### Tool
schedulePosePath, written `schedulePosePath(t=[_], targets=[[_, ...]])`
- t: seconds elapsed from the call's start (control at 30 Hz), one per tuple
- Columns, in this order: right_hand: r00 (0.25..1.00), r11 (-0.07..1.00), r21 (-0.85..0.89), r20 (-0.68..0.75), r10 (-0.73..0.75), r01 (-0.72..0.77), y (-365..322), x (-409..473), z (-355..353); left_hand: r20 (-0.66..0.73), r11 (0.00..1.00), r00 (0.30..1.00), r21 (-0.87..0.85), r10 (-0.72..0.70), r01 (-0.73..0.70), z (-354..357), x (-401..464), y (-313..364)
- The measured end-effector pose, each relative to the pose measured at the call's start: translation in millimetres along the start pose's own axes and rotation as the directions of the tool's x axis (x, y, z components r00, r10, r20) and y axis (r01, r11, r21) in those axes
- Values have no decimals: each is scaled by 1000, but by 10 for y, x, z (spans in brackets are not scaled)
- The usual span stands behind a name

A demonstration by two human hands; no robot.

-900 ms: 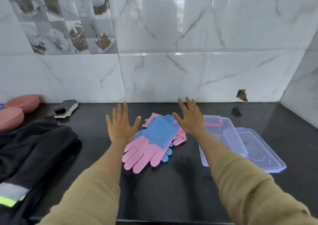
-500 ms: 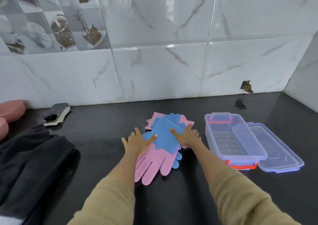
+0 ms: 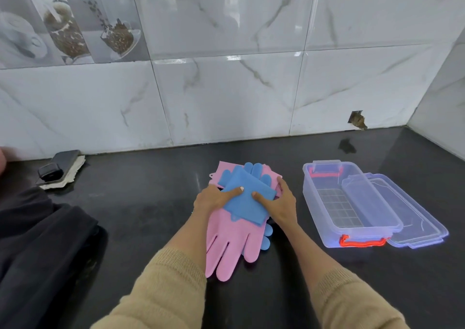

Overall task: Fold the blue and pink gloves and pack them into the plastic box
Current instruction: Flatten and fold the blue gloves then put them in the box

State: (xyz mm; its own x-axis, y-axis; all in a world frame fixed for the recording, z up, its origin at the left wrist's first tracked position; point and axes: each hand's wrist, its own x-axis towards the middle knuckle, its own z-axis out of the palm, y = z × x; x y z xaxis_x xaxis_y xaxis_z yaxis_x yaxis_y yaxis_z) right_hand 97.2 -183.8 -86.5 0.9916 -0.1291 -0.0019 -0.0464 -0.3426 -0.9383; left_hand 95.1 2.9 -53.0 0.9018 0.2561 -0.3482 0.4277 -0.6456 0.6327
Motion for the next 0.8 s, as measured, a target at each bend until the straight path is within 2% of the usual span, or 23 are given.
schedulePosePath(t=[0.13, 0.23, 0.33, 0.57, 0.8], targets=[[1000, 1000, 21, -6, -6, 7, -6, 100, -5, 55, 991, 998, -131, -14, 21, 55, 128, -7], [1000, 996, 84, 13, 22, -23, -23, 164, 9, 113, 951, 993, -302, -42, 75, 26, 177, -22], [998, 989, 139, 50, 38, -45, -61, 196, 72, 125, 921, 991, -379, -42, 87, -2, 156, -49], [984, 969, 243, 177, 11, -54, -233, 120, 470, 65, 869, 994, -482, -90, 110, -243, -69, -353], [919, 969, 247, 385, -86, -13, -519, -286, 1200, -68, 793, 971, -591, -231, 148, -700, -446, -1122]])
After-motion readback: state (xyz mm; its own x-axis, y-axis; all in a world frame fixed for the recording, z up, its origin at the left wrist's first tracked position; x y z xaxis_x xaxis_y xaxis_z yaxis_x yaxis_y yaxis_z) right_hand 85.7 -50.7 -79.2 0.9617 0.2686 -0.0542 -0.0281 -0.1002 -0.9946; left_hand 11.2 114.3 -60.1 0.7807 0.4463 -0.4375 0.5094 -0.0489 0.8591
